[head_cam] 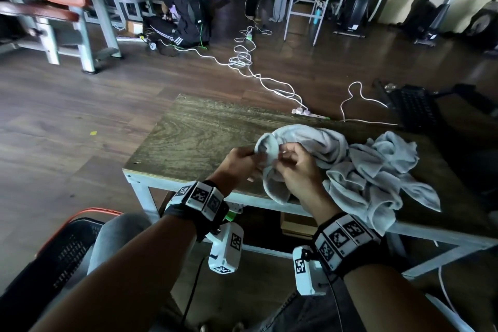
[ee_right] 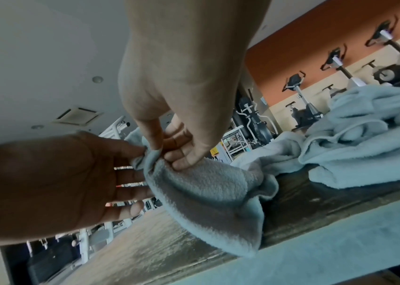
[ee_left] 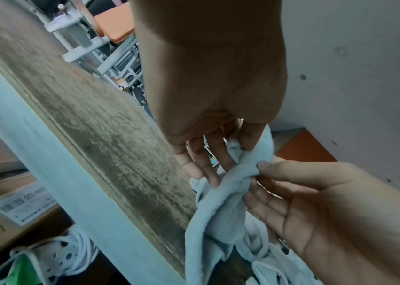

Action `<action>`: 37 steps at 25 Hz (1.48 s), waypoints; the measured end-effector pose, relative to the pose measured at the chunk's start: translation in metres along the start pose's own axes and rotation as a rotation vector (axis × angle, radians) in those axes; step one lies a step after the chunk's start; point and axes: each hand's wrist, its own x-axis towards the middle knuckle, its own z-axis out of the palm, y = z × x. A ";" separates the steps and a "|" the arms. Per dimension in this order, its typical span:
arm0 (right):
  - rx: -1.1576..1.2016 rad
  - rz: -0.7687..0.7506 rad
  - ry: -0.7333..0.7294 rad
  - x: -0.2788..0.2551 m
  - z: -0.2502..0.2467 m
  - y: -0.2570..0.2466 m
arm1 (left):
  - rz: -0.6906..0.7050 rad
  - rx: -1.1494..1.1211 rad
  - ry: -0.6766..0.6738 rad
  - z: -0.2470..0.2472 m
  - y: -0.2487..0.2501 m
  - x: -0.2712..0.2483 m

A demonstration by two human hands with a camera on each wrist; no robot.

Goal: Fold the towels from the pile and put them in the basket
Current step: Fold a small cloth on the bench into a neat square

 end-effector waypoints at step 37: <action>-0.574 -0.360 0.291 0.035 -0.075 -0.056 | 0.341 0.796 -0.031 -0.028 0.040 0.032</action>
